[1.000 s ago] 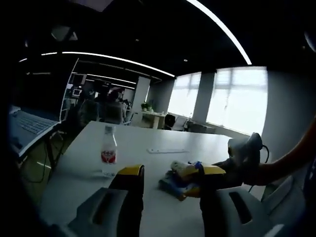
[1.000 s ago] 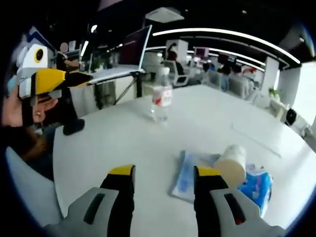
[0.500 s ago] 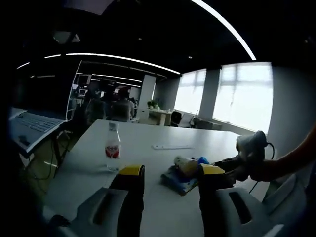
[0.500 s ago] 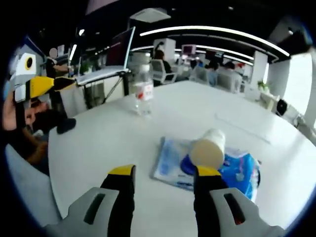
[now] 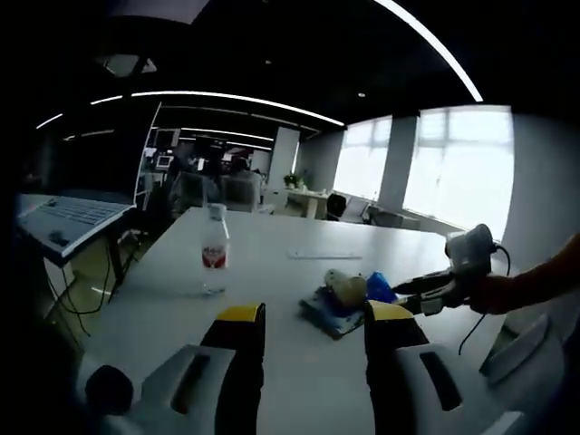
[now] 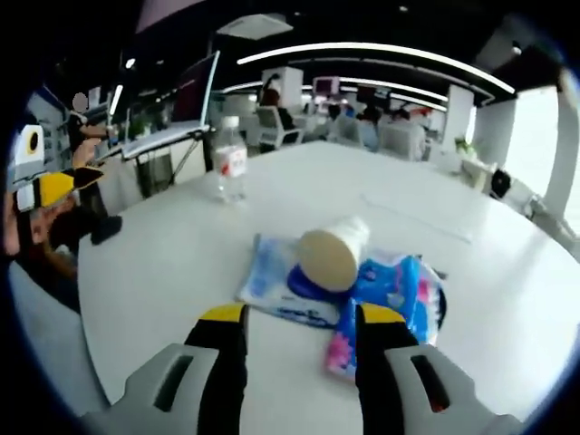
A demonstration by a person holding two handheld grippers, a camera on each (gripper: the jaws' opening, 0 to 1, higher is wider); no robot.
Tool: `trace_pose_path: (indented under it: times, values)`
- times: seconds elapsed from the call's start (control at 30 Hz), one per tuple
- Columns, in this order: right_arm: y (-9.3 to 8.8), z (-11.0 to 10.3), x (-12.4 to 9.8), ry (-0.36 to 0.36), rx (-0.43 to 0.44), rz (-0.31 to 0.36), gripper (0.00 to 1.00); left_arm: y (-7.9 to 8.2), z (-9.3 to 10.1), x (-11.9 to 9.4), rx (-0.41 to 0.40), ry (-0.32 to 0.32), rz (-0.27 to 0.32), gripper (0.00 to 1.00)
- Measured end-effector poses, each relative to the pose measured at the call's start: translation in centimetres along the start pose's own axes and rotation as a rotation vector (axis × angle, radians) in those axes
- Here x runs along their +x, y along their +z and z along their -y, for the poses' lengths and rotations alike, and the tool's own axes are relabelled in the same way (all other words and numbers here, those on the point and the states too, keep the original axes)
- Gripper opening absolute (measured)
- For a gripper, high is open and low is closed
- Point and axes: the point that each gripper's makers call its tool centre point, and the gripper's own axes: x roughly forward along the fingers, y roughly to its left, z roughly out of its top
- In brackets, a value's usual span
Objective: Arrange the tabletop items into an orderly group along one side of the table until the central work area is clear of visible clutter.
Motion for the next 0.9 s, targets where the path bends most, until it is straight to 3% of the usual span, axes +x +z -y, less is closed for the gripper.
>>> trace_pose_path:
  times: [0.17,0.43,0.7,0.9]
  values:
    - [-0.1,2.1,-0.5,-0.022,0.015,0.003,0.44,-0.1,0.7,-0.4,-0.007,0.003,0.01,0.43]
    - [0.2,4.3,-1.1,-0.009,-0.031,-0.004,0.45,-0.9,1.5,-0.6,0.008,-0.005,-0.014,0.46]
    - [1.2,5.8,-1.1,0.058,-0.199,-0.043,0.47,-1.1,2.8,-1.2,0.04,-0.029,-0.032,0.48]
    - [3.7,7.7,-1.1,0.066,-0.279,-0.035,0.48,-1.4,4.6,-1.4,0.11,-0.088,-0.061,0.51]
